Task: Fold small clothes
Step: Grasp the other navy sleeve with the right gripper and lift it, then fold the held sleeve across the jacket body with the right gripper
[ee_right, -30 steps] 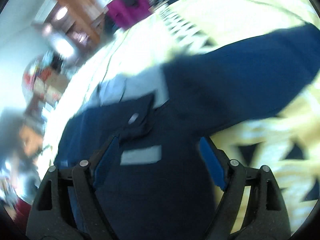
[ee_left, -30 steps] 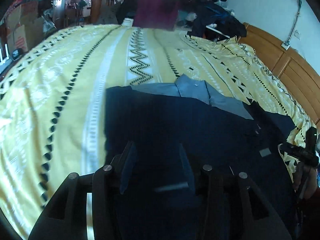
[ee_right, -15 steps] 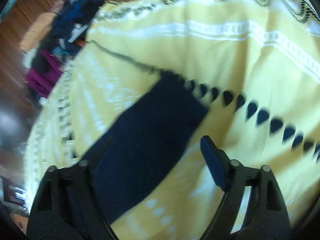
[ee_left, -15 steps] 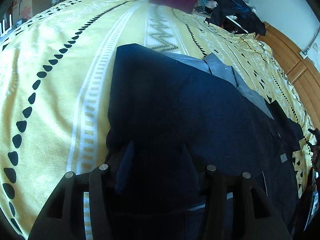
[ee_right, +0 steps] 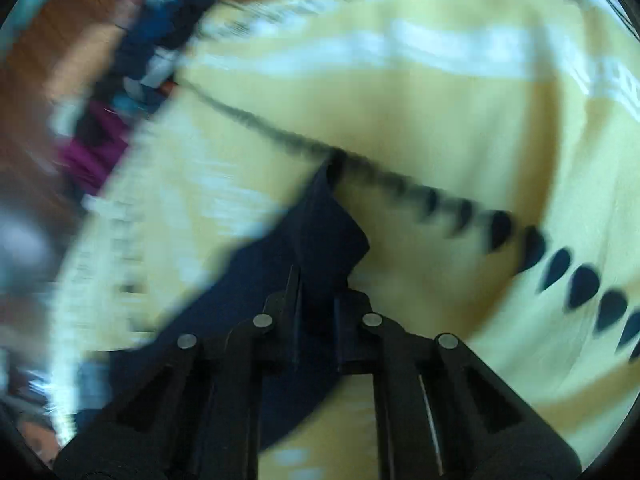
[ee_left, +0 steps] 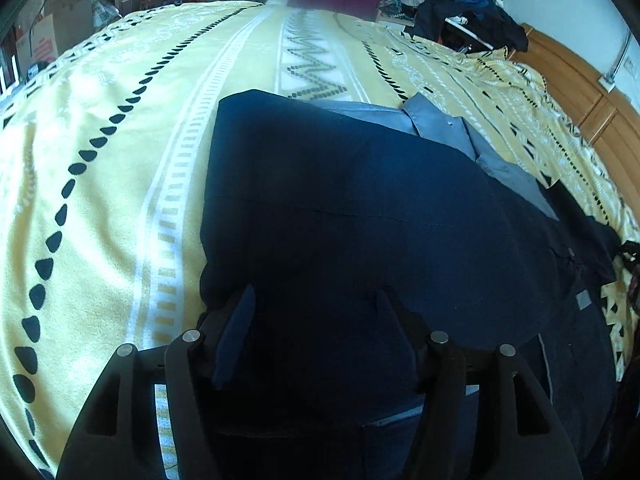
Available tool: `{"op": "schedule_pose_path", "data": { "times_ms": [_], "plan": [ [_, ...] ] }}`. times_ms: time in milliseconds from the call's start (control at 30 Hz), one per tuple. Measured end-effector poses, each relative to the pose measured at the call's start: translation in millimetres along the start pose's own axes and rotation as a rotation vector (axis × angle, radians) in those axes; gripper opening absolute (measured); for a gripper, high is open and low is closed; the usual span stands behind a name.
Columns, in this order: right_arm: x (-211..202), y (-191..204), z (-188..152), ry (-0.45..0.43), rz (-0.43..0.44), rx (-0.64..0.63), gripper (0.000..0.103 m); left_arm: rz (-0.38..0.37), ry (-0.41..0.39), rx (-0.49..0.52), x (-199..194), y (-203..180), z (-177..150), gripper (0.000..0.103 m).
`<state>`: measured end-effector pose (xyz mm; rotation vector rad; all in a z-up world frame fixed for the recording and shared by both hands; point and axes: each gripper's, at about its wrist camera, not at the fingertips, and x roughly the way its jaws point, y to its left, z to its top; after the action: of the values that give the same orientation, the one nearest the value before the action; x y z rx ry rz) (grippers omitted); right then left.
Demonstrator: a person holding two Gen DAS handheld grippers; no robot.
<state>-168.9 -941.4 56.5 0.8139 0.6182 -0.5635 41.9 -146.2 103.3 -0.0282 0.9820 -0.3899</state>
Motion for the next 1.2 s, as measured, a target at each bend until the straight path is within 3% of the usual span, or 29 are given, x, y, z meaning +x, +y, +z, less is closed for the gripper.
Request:
{"op": "schedule_pose_path", "data": {
  "times_ms": [100, 167, 233, 333, 400, 500, 600, 700, 900, 1000, 1067, 1200],
  "plan": [
    [-38, 78, -19, -0.026, 0.221, -0.127, 0.012, 0.068, -0.005, 0.011, -2, -21, 11, 0.056],
    [-58, 139, -42, -0.016, 0.359, -0.228, 0.012, 0.031, -0.093, -0.003, -20, -41, 21, 0.055],
    [-68, 193, -69, 0.009, 0.478, -0.302, 0.012, -0.029, -0.185, 0.01, -48, -63, 29, 0.056],
    [-62, 274, -123, 0.089, 0.639, -0.369, 0.012, -0.228, -0.226, 0.024, -63, -93, 40, 0.06],
    [-43, 316, -161, 0.167, 0.712, -0.377, 0.012, -0.291, -0.235, -0.026, -63, -95, 44, 0.06],
    [-10, 374, -227, 0.3, 0.78, -0.388, 0.012, -0.328, -0.222, -0.163, -60, -72, 37, 0.06],
    [15, 427, -292, 0.413, 0.827, -0.447, 0.012, -0.3, -0.188, -0.234, -56, -52, 23, 0.06],
    [32, 473, -347, 0.482, 0.848, -0.545, 0.012, -0.265, -0.16, -0.235, -61, -35, 7, 0.06],
    [70, 487, -391, 0.54, 0.754, -0.612, 0.018, -0.232, -0.142, -0.267, -52, -18, -13, 0.064],
    [70, 467, -380, 0.56, 0.692, -0.631, 0.03, -0.224, -0.118, -0.262, -47, -16, -18, 0.065],
    [48, 447, -362, 0.504, 0.699, -0.653, 0.035, -0.223, -0.119, -0.256, -44, -14, -21, 0.066],
    [7, 369, -304, 0.321, 0.57, -0.653, 0.068, -0.193, -0.138, -0.236, -50, -11, -22, 0.066]
  ]
}}
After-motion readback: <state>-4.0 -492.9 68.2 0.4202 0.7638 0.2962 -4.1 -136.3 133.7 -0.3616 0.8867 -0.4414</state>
